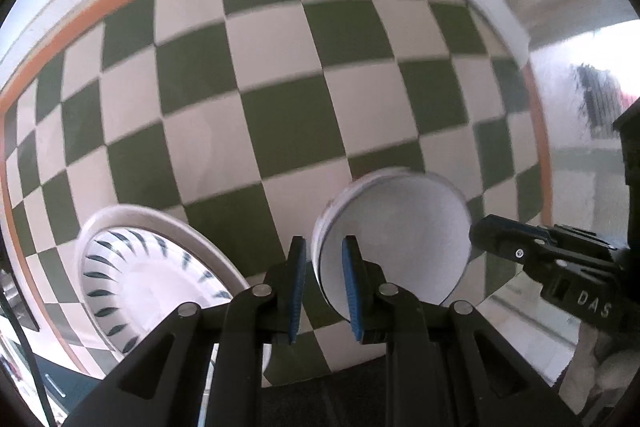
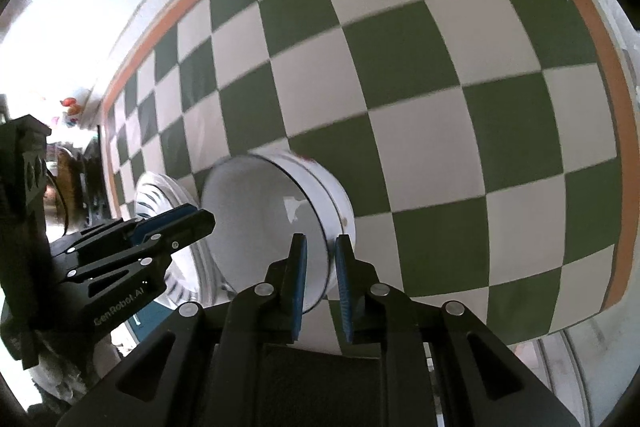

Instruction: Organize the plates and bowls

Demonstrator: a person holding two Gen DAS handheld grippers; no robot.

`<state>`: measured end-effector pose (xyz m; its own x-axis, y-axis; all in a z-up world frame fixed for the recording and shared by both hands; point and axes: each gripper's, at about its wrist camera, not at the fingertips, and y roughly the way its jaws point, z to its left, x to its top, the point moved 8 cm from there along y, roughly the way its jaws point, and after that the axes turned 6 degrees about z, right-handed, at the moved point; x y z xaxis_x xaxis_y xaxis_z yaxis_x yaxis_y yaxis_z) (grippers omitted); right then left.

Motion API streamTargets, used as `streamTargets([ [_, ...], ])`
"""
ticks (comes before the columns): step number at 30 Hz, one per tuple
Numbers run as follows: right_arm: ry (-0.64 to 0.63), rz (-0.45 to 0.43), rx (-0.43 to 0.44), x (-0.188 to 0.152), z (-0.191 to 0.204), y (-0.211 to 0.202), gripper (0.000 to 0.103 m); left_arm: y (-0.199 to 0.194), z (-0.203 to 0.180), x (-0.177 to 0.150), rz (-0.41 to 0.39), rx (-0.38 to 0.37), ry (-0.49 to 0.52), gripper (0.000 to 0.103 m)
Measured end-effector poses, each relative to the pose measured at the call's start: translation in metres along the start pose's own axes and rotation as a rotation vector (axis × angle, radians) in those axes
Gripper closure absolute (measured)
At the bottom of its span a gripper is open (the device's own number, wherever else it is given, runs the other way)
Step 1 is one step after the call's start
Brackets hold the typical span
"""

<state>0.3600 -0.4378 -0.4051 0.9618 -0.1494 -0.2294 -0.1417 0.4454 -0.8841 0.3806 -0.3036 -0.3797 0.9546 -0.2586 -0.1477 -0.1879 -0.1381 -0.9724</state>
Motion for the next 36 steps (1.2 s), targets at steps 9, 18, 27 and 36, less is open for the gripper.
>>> streamTargets([
  [9, -0.059, -0.137, 0.058, 0.081, 0.028, -0.062, 0.057, -0.04, 0.04, 0.081, -0.093, -0.053, -0.149, 0.081],
  [18, -0.07, -0.192, 0.042, 0.207, 0.055, -0.058, 0.057, -0.03, 0.077, 0.185, -0.085, -0.133, -0.285, 0.081],
  [27, -0.048, -0.143, 0.006, 0.262, 0.053, -0.018, 0.057, -0.005, 0.09, 0.227, -0.042, -0.164, -0.31, 0.08],
  [36, -0.03, -0.129, -0.037, 0.28, 0.045, 0.0, 0.092, 0.003, 0.083, 0.244, -0.066, -0.167, -0.26, 0.09],
])
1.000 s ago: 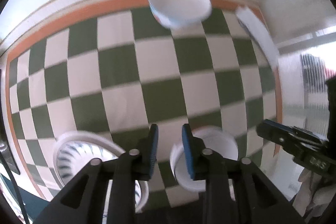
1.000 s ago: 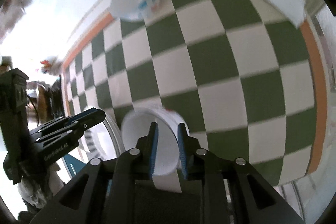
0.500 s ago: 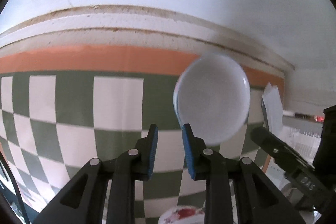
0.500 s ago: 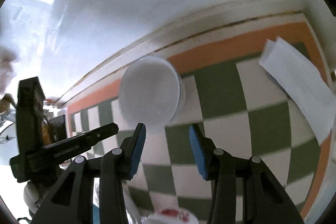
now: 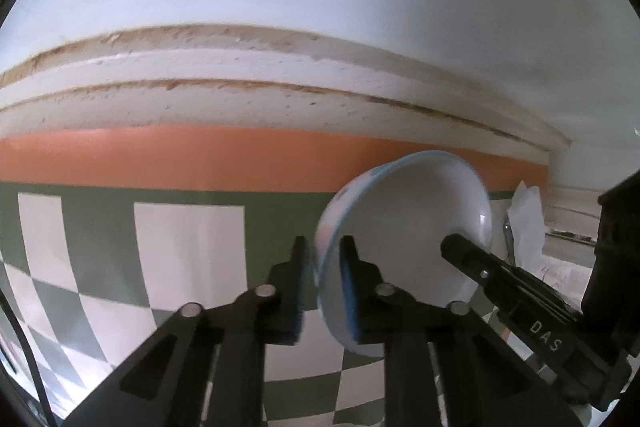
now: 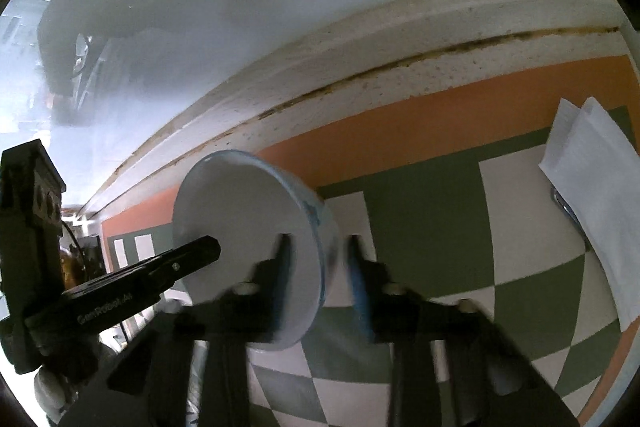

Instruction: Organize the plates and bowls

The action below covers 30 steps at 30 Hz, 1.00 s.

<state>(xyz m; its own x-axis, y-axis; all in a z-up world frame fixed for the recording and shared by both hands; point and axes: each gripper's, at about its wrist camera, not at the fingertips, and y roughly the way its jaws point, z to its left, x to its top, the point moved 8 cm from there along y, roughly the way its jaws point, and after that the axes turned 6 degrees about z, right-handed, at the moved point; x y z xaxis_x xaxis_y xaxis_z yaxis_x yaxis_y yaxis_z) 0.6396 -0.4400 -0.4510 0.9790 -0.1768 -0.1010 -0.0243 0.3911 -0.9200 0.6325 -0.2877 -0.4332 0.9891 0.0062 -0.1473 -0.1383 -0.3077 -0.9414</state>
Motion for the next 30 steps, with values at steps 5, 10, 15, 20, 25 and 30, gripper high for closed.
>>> streamTargets([
  [5, -0.01, -0.006, -0.012, 0.0, 0.001, 0.0, 0.092, 0.001, -0.004, -0.003, -0.01, 0.038, 0.027, 0.09],
  [10, -0.026, -0.004, -0.022, -0.009, 0.003, -0.002, 0.092, -0.006, -0.005, -0.012, -0.028, 0.049, 0.039, 0.09],
  [15, -0.035, -0.013, -0.015, -0.026, 0.015, -0.01, 0.093, -0.022, -0.01, -0.031, -0.057, 0.055, 0.063, 0.09],
  [20, -0.043, -0.036, -0.002, -0.053, 0.021, -0.032, 0.093, -0.043, -0.019, -0.061, -0.094, 0.06, 0.093, 0.09],
  [25, -0.058, -0.071, 0.004, -0.091, 0.022, -0.062, 0.093, -0.066, -0.023, -0.099, -0.112, 0.052, 0.138, 0.09],
  [30, -0.066, -0.099, 0.005, -0.141, 0.024, -0.088, 0.093, -0.085, -0.028, -0.138, -0.137, 0.058, 0.183, 0.09],
])
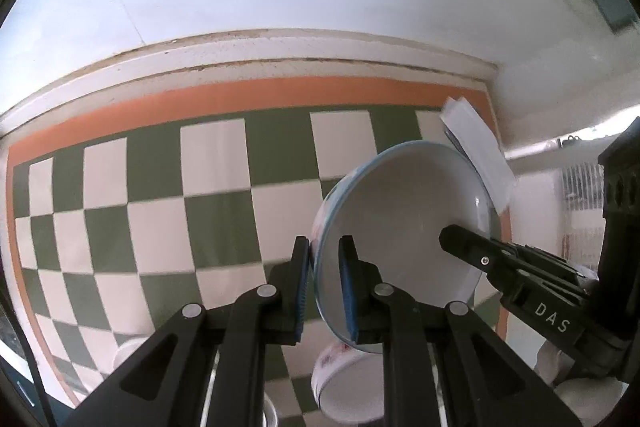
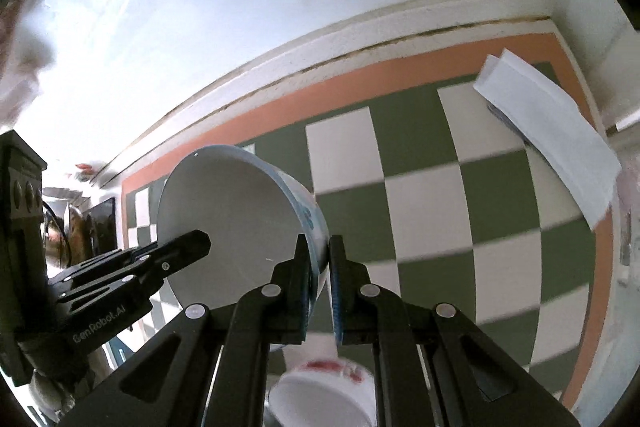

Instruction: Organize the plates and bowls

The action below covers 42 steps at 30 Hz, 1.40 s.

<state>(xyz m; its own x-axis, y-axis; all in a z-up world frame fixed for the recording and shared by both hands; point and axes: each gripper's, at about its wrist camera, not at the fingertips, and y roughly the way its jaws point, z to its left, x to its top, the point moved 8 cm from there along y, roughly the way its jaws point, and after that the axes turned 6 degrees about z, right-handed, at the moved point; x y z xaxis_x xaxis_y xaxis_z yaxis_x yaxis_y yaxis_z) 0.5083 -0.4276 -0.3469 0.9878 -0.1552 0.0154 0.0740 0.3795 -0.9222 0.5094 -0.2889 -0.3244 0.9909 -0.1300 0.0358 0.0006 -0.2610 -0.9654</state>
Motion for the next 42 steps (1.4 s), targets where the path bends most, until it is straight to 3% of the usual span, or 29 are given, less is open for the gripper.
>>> streamTargets([
  [10, -0.003, -0.027, -0.018, -0.09, 0.006, -0.035, 0.093, -0.018, -0.015, -0.08, 0.0, -0.013, 0.06, 0.09],
  [18, 0.032, 0.013, -0.024, -0.148, -0.007, -0.02, 0.093, 0.003, -0.015, -0.125, 0.054, -0.006, 0.073, 0.09],
  [26, 0.068, 0.057, -0.037, -0.171, -0.026, 0.005, 0.092, 0.036, -0.017, -0.148, 0.123, 0.019, 0.086, 0.09],
  [42, 0.079, 0.128, -0.07, -0.172, -0.043, 0.037, 0.092, 0.067, -0.016, -0.15, 0.183, 0.062, 0.089, 0.09],
])
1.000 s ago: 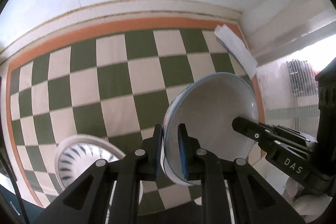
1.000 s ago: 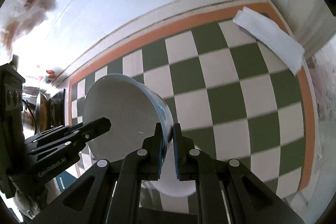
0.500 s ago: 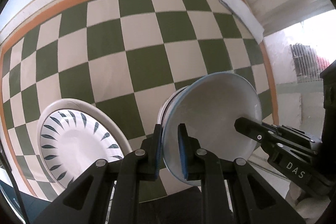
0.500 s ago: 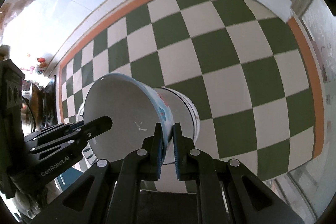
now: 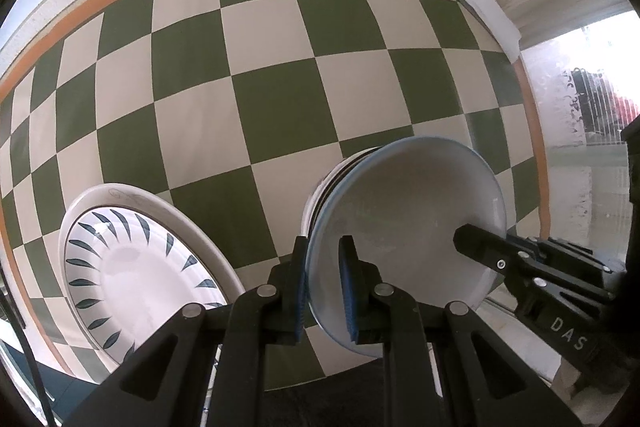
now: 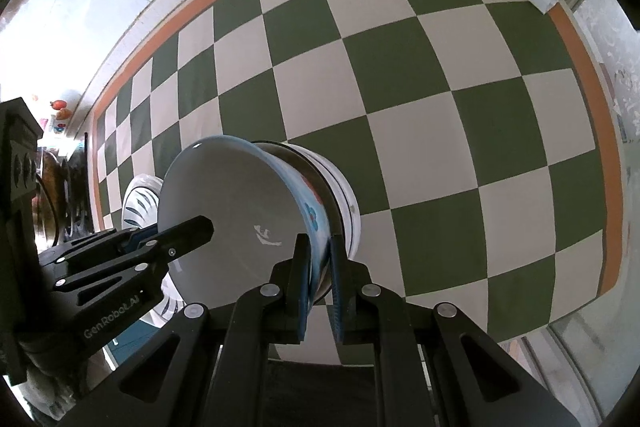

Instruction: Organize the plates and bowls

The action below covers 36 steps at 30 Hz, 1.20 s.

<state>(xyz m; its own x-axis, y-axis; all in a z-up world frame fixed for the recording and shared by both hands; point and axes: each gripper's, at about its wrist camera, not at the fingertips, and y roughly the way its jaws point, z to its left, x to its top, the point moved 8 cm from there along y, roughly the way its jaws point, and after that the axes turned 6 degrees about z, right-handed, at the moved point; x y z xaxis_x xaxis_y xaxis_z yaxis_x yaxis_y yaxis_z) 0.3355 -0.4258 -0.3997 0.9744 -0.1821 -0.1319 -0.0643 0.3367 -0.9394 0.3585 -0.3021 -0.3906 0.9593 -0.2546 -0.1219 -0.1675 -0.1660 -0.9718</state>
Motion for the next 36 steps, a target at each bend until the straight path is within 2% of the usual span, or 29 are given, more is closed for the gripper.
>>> streamTargets([
  [16, -0.017, 0.033, -0.048, 0.006, 0.005, -0.001, 0.089, 0.006, 0.003, -0.003, 0.017, -0.009, -0.014, 0.09],
  [22, -0.013, 0.041, -0.038, 0.002, 0.002, -0.002, 0.089, -0.002, 0.0, -0.006, -0.002, 0.003, -0.003, 0.089],
  [26, -0.04, 0.007, -0.067, -0.004, 0.005, -0.014, 0.088, -0.021, 0.0, -0.011, -0.052, 0.044, 0.02, 0.089],
  [28, -0.067, -0.021, -0.097, -0.009, 0.01, -0.023, 0.087, -0.031, 0.0, -0.016, -0.073, 0.044, 0.029, 0.084],
  [30, -0.093, -0.056, -0.122, -0.017, 0.017, -0.034, 0.075, -0.042, 0.001, -0.021, -0.091, 0.04, 0.041, 0.077],
  [33, -0.123, -0.103, -0.131, -0.029, 0.028, -0.052, 0.066, -0.059, 0.004, -0.03, -0.125, 0.035, 0.039, 0.062],
  [35, -0.135, -0.13, -0.128, -0.037, 0.035, -0.064, 0.061, -0.068, 0.007, -0.037, -0.137, 0.019, 0.031, 0.047],
  [36, -0.143, -0.146, -0.128, -0.043, 0.038, -0.071, 0.059, -0.072, 0.007, -0.04, -0.143, 0.011, 0.028, 0.029],
])
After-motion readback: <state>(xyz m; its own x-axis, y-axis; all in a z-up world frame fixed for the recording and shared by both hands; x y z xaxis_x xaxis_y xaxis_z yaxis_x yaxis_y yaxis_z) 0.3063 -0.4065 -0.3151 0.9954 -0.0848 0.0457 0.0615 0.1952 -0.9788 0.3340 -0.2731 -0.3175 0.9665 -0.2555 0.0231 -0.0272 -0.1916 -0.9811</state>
